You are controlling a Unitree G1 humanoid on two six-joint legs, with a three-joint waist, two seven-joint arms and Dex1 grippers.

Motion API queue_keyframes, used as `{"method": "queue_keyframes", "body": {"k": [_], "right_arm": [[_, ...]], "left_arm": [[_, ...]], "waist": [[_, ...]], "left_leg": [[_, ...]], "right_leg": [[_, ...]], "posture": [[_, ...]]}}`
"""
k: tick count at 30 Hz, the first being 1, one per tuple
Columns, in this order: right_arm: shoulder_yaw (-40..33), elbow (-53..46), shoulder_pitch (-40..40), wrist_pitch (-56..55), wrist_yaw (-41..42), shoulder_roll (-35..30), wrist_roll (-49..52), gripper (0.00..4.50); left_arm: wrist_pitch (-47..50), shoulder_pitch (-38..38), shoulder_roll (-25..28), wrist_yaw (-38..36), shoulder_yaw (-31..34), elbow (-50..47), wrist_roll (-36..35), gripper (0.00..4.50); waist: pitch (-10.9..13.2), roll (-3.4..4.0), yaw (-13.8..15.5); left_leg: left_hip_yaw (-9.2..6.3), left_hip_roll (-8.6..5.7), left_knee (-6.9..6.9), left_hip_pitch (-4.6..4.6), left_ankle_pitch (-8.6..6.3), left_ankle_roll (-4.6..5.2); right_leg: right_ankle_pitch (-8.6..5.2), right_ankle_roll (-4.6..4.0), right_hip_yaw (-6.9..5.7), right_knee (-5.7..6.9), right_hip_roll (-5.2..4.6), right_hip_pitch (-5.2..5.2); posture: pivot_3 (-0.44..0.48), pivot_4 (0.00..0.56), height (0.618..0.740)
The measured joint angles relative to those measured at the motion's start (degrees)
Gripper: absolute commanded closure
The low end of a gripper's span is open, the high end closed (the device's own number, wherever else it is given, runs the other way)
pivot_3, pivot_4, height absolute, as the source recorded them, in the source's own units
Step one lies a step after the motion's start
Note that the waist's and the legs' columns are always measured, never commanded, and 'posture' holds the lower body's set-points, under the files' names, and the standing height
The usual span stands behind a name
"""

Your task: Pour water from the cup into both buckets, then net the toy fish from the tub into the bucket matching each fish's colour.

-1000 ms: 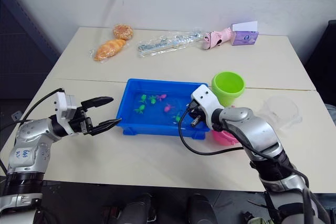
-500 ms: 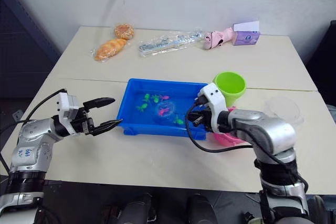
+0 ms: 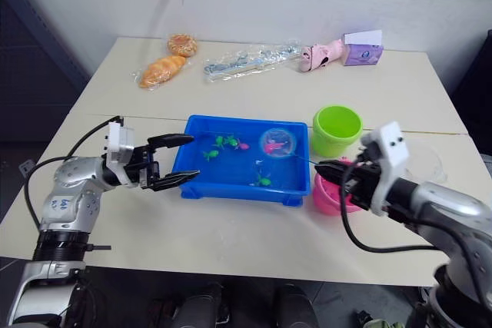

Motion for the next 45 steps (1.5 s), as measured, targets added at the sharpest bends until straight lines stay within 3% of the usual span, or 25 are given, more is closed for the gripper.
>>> {"method": "queue_keyframes", "body": {"k": [5,9,12,16,20,26,34,39,45], "right_arm": [[-12.0,-4.39,10.71,-2.28,0.96,-3.34,5.61,4.5],[-21.8,-7.03,25.89,-11.93,4.88,-4.98,4.26,4.5],[-23.35,-7.74,35.15,-22.54,8.91,-3.8,-1.16,4.5],[-18.34,-6.76,45.85,-41.75,13.37,0.34,-14.99,4.5],[-12.96,-4.24,49.1,-55.02,14.26,2.93,-24.09,4.5],[-5.24,5.39,50.94,-85.02,13.39,5.44,-42.5,4.5],[-2.78,22.31,46.85,-118.63,3.37,2.06,-63.69,4.5],[-2.54,26.66,44.3,-130.29,-4.24,-1.51,-77.34,4.5],[-3.11,28.52,45.54,-136.9,-13.12,-3.14,-90.79,4.5]], "left_arm": [[0.48,-2.8,-3.22,-1.88,-2.83,0.7,-0.17,0.03],[1.13,-5.69,-5.91,-3.45,-5.31,1.62,-0.19,0.03],[1.61,-7.16,-7.61,-4.21,-6.21,2.93,-0.19,0.03],[1.49,-7.67,-8.56,-5.62,-7.14,5.38,0.12,0.03],[1.47,-7.69,-9.02,-5.99,-7.47,5.71,0.34,0.03],[1.69,-7.65,-9.04,-6.06,-7.68,5.32,0.86,0.03],[2.65,-7.59,-8.2,-5.75,-8.11,4.44,0.95,0.03],[2.4,-7.83,-8.18,-5.25,-8.1,4.53,1.19,0.03],[1.62,-8.44,-8.02,-4.91,-8.06,4.69,1.79,0.03]], "waist": [[0.0,0.0,0.2],[-0.01,0.0,0.81],[-0.03,-0.03,1.29],[-0.03,-0.03,1.0],[-0.03,-0.03,1.19],[-0.03,-0.03,1.13],[-0.03,-0.03,1.11],[-0.03,-0.03,1.21],[-0.03,-0.02,1.26]], "left_leg": [[0.02,-0.01,0.01,0.01,0.01,0.01],[0.05,0.03,0.02,0.06,0.08,-0.07],[0.05,0.09,0.04,0.1,0.11,-0.1],[0.16,0.17,0.03,0.17,0.17,-0.21],[0.12,0.19,0.03,0.22,0.25,-0.34],[0.14,0.2,0.04,0.27,0.3,-0.42],[0.2,0.2,0.05,0.39,0.35,-0.49],[0.18,0.21,0.03,0.41,0.43,-0.57],[0.19,0.21,0.04,0.41,0.46,-0.59]], "right_leg": [[0.0,0.01,0.0,-0.02,0.03,0.04],[0.0,0.04,0.09,-0.05,0.2,0.08],[0.01,0.06,0.16,-0.11,0.35,0.11],[0.01,0.09,0.34,-0.13,0.45,0.08],[0.01,0.08,0.37,-0.13,0.46,0.04],[0.01,0.08,0.41,-0.1,0.49,0.06],[0.0,0.07,0.46,-0.04,0.5,0.1],[-0.02,0.04,0.46,0.0,0.52,0.1],[-0.02,0.03,0.47,0.0,0.52,0.11]], "posture": [[0.0,0.15,0.74],[0.0,0.15,0.74],[0.0,0.15,0.74],[0.0,0.15,0.74],[0.0,0.15,0.74],[0.0,0.15,0.74],[0.0,0.15,0.74],[0.0,0.15,0.74],[0.0,0.15,0.74]]}}
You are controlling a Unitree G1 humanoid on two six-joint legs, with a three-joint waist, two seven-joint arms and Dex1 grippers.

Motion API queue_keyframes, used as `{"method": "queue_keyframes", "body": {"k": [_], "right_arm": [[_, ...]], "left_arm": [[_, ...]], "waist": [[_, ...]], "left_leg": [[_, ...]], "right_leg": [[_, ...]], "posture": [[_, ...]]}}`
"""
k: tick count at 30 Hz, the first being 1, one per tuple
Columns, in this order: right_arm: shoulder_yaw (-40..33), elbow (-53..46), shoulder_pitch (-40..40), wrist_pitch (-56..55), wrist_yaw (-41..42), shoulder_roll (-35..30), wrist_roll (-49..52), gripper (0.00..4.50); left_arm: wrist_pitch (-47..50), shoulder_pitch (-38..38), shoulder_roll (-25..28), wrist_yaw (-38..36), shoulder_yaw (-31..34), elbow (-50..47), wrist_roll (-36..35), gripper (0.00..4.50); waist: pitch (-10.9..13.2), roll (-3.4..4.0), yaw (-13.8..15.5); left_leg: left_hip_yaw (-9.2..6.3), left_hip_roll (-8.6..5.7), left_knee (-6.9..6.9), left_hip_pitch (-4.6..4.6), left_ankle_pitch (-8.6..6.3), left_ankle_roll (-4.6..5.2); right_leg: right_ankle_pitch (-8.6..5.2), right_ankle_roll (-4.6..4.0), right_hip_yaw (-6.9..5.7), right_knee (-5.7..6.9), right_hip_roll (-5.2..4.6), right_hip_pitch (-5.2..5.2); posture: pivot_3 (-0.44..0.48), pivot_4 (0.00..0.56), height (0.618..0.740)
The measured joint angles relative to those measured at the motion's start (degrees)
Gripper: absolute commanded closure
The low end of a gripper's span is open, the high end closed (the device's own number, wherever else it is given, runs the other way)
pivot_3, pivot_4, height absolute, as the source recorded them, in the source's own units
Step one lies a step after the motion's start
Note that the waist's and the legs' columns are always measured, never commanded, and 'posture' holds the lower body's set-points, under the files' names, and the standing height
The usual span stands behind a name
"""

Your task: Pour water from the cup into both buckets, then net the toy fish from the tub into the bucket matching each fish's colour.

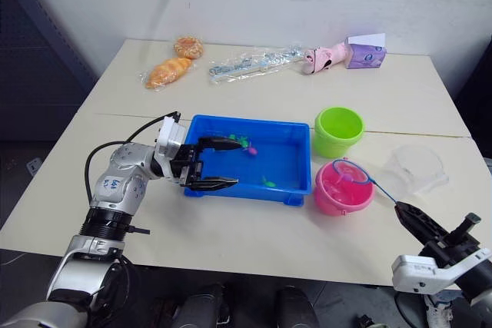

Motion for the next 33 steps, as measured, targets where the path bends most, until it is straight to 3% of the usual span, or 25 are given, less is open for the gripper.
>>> {"method": "queue_keyframes", "body": {"k": [6,10,14,17,19,21,22,25,29,33], "right_arm": [[-0.01,0.25,0.73,0.76,-3.89,-0.15,-1.05,4.5],[1.77,-1.48,2.04,8.52,-0.14,-1.79,16.27,4.5],[10.74,-13.26,0.34,29.82,9.04,-8.11,46.27,4.5],[12.76,-17.58,-2.8,41.98,9.82,-10.51,56.49,4.5],[18.31,-19.45,-12.27,56.6,10.01,-15.91,66.75,4.5],[19.67,-20.29,-14.82,60.86,9.9,-16.84,69.6,4.5],[23.51,-20.88,-20.1,67.75,9.53,-18.26,73.35,4.5],[31.51,-20.36,-29.95,81.8,7.38,-20.76,75.73,4.5],[41.65,-16.6,-42.17,93.19,4.87,-19.49,73.11,4.5],[48.63,-13.65,-47.42,99.63,3.65,-17.16,69.27,4.5]], "left_arm": [[-0.19,0.0,0.19,0.21,0.03,0.2,0.11,0.03],[-0.22,0.26,1.29,0.66,0.39,0.21,0.13,0.03],[-0.82,1.54,4.68,1.55,3.32,1.59,0.18,0.03],[-1.28,2.54,5.56,2.41,4.73,2.47,0.23,0.03],[-1.77,5.55,8.1,3.83,7.09,2.65,0.23,0.03],[-1.91,6.03,8.63,4.37,7.98,2.62,0.22,0.03],[-2.31,7.45,10.2,5.08,9.87,2.41,0.14,0.03],[-2.71,10.56,11.66,6.64,12.34,2.09,0.13,0.03],[-2.49,14.13,11.45,8.39,12.88,-0.74,0.12,0.03],[-1.94,15.91,11.55,10.0,13.42,-4.0,-0.04,0.03]], "waist": [[0.0,0.0,-0.13],[0.0,0.0,-0.35],[0.0,0.0,-1.25],[0.0,0.0,-1.26],[0.01,-0.01,-1.94],[0.03,-0.05,-1.67],[0.02,-0.07,-1.45],[0.03,-0.03,-1.34],[0.02,-0.05,-1.33],[0.02,-0.06,-1.26]], "left_leg": [[0.01,0.01,0.0,0.03,0.03,0.0],[0.02,0.05,-0.02,0.13,0.04,0.01],[-0.03,0.15,-0.06,0.34,0.05,0.04],[-0.09,0.11,-0.05,0.37,0.02,0.13],[0.04,0.12,-0.04,0.37,-0.03,0.21],[-0.07,0.13,-0.06,0.36,-0.03,0.22],[-0.14,0.15,-0.1,0.33,-0.03,0.21],[-0.18,0.1,-0.04,0.13,-0.02,0.2],[-0.22,0.04,0.19,-0.3,-0.02,0.28],[-0.24,-0.01,0.19,-0.33,-0.04,0.31]], "right_leg": [[0.0,-0.01,0.01,0.02,0.0,0.02],[0.0,-0.01,0.05,0.03,0.0,0.11],[0.0,-0.02,0.0,0.09,0.01,0.32],[0.0,-0.02,-0.02,0.09,-0.05,0.36],[0.01,-0.03,0.03,0.08,-0.13,0.31],[0.01,-0.04,-0.05,0.11,-0.14,0.29],[-0.01,-0.07,-0.1,0.12,-0.12,0.25],[-0.02,-0.11,-0.13,0.15,-0.22,0.05],[0.0,-0.12,-0.2,0.15,-0.32,-0.2],[0.0,-0.12,-0.28,0.14,-0.39,-0.2]], "posture": [[0.0,0.15,0.74],[0.0,0.15,0.74],[0.0,0.15,0.74],[0.0,0.15,0.74],[0.0,0.15,0.74],[0.0,0.15,0.74],[0.0,0.15,0.74],[0.0,0.15,0.74],[0.0,0.15,0.74],[0.0,0.15,0.74]]}}
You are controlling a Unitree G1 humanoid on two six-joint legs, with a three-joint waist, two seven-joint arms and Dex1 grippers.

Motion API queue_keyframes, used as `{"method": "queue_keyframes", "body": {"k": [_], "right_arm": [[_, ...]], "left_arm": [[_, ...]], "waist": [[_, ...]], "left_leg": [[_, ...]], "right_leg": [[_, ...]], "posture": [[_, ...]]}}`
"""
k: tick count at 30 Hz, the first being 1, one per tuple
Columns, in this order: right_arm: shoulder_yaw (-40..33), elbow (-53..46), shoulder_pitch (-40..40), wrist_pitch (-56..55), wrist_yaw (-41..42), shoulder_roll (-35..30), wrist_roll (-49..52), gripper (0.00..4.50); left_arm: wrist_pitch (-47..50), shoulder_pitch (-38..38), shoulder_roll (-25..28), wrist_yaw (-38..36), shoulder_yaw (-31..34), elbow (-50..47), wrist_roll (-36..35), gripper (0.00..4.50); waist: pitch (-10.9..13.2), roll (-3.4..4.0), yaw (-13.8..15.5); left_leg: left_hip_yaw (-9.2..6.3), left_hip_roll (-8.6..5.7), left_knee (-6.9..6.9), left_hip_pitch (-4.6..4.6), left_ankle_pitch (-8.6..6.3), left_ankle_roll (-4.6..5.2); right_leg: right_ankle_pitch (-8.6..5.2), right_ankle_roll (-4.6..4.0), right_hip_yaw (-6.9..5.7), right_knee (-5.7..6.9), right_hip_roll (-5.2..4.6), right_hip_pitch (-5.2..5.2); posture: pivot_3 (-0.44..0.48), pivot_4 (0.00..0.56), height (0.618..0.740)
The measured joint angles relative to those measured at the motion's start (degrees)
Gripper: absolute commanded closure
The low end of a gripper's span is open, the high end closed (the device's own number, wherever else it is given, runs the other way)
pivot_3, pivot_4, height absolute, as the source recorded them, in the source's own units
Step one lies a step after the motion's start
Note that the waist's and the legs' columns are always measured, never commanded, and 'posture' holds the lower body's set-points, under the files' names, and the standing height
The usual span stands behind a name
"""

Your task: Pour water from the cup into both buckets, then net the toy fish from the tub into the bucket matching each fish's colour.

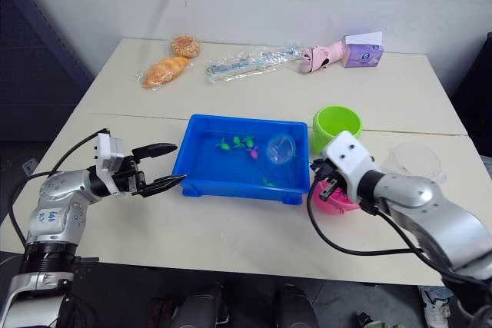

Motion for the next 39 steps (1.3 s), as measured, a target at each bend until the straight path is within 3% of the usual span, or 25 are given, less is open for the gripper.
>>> {"method": "queue_keyframes", "body": {"k": [10,20,33,39], "right_arm": [[9.19,4.61,-11.19,11.53,-1.62,8.52,-7.3,4.5],[9.36,6.17,-13.42,16.76,1.23,15.72,-6.26,4.5],[1.95,0.96,-10.98,16.85,7.13,17.01,-0.76,4.5],[-6.3,-5.73,-5.89,14.85,9.49,15.87,3.58,4.5]], "left_arm": [[-0.05,3.76,0.13,2.47,0.99,-3.13,-0.73,0.03],[-1.29,5.11,0.12,2.93,1.19,-3.17,-0.78,0.03],[-1.77,5.07,0.13,2.91,1.19,-3.07,-0.79,0.03],[-1.78,2.91,-0.18,1.97,0.19,-2.71,-0.81,0.03]], "waist": [[0.0,0.0,-0.3],[0.0,0.0,-0.31],[0.0,0.0,-0.3],[0.0,0.0,-0.22]], "left_leg": [[0.02,-0.01,-0.04,0.0,0.0,0.0],[0.03,-0.02,-0.08,-0.01,-0.01,0.02],[0.03,-0.02,-0.15,-0.01,-0.06,0.1],[0.03,-0.02,-0.18,-0.01,-0.08,0.14]], "right_leg": [[0.0,0.0,-0.03,0.07,-0.01,-0.06],[0.0,0.0,-0.03,0.07,-0.01,-0.08],[0.0,0.0,-0.03,0.04,-0.01,-0.09],[0.0,0.0,-0.05,-0.01,-0.01,-0.06]], "posture": [[0.0,0.15,0.74],[0.0,0.15,0.74],[0.0,0.15,0.74],[0.0,0.15,0.74]]}}
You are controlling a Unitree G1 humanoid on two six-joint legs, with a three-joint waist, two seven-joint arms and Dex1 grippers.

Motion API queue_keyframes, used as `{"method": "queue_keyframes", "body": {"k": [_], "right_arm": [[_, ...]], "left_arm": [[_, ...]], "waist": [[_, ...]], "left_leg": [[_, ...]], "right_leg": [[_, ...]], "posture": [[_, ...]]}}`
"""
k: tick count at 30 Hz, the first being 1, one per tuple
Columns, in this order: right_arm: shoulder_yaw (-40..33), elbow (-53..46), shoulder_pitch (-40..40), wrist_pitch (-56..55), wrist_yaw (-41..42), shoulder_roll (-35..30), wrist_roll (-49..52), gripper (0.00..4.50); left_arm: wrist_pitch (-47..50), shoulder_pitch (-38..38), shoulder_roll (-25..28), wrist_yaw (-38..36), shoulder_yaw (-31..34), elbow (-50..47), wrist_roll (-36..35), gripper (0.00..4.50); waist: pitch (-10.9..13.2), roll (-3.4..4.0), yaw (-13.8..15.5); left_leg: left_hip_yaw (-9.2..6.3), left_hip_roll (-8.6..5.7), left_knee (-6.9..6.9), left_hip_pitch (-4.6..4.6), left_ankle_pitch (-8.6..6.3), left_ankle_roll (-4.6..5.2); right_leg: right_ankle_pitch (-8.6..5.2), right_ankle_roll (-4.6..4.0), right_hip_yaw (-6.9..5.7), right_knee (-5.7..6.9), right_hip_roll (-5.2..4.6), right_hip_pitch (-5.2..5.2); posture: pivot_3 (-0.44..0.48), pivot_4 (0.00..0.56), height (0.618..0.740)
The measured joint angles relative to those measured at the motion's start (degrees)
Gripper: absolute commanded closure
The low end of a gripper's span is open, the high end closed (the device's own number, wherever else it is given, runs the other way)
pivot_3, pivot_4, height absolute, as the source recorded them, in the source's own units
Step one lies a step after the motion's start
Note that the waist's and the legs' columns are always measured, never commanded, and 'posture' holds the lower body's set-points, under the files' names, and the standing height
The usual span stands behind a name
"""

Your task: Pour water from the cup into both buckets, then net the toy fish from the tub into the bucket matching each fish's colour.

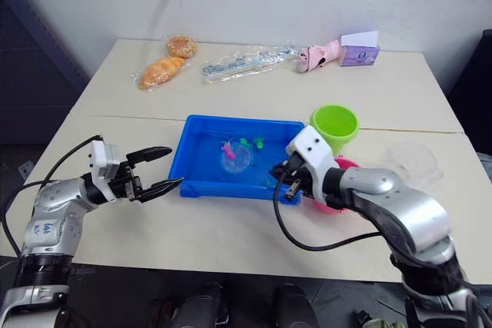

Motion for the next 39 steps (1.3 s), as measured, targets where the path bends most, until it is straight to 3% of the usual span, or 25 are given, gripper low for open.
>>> {"method": "queue_keyframes", "body": {"k": [11,17,21,27,32,39], "right_arm": [[-27.5,-12.38,19.13,1.07,0.89,-2.31,15.48,4.5],[-49.73,-16.16,34.95,-0.69,-2.03,-2.43,22.85,4.5],[-57.08,-17.15,46.41,-4.67,-1.31,-1.2,23.12,4.5],[-57.39,-17.21,58.62,-16.06,2.85,0.28,11.81,4.5],[-49.17,-16.83,63.26,-31.96,4.69,2.94,-4.41,4.5],[-43.5,-11.71,64.34,-53.98,4.9,5.12,-24.46,4.5]], "left_arm": [[-0.67,-8.45,-4.94,-3.01,-4.38,0.36,-0.19,0.03],[0.57,-12.06,-8.68,-4.85,-8.52,2.43,-0.14,0.03],[0.46,-14.07,-10.26,-6.48,-10.18,5.17,-0.01,0.03],[0.1,-16.68,-12.32,-8.5,-11.68,7.88,0.14,0.03],[-0.21,-17.94,-12.95,-9.42,-12.3,9.32,0.35,0.03],[-0.08,-17.96,-12.88,-9.91,-12.37,9.34,0.42,0.03]], "waist": [[-0.01,-0.02,0.71],[-0.01,-0.02,1.52],[-0.02,-0.02,1.57],[-0.02,-0.02,1.46],[-0.03,-0.02,1.41],[-0.03,-0.02,1.46]], "left_leg": [[-0.03,-0.03,0.0,0.03,0.0,0.0],[-0.03,0.0,-0.03,0.06,0.05,-0.07],[0.01,0.0,-0.02,0.09,0.04,-0.07],[0.04,0.02,-0.04,0.14,0.03,-0.04],[0.05,0.04,-0.06,0.14,0.15,-0.25],[0.05,0.04,-0.05,0.15,0.18,-0.31]], "right_leg": [[0.01,0.02,-0.07,-0.04,0.02,0.18],[0.02,0.04,-0.03,-0.08,0.18,0.2],[0.02,0.04,0.04,-0.15,0.21,0.21],[0.01,0.06,0.13,-0.13,0.3,0.18],[0.01,0.07,0.18,-0.1,0.34,0.14],[0.01,0.07,0.19,-0.1,0.36,0.15]], "posture": [[0.0,0.15,0.74],[0.0,0.15,0.74],[0.0,0.15,0.74],[0.0,0.15,0.74],[0.0,0.15,0.74],[0.0,0.15,0.74]]}}
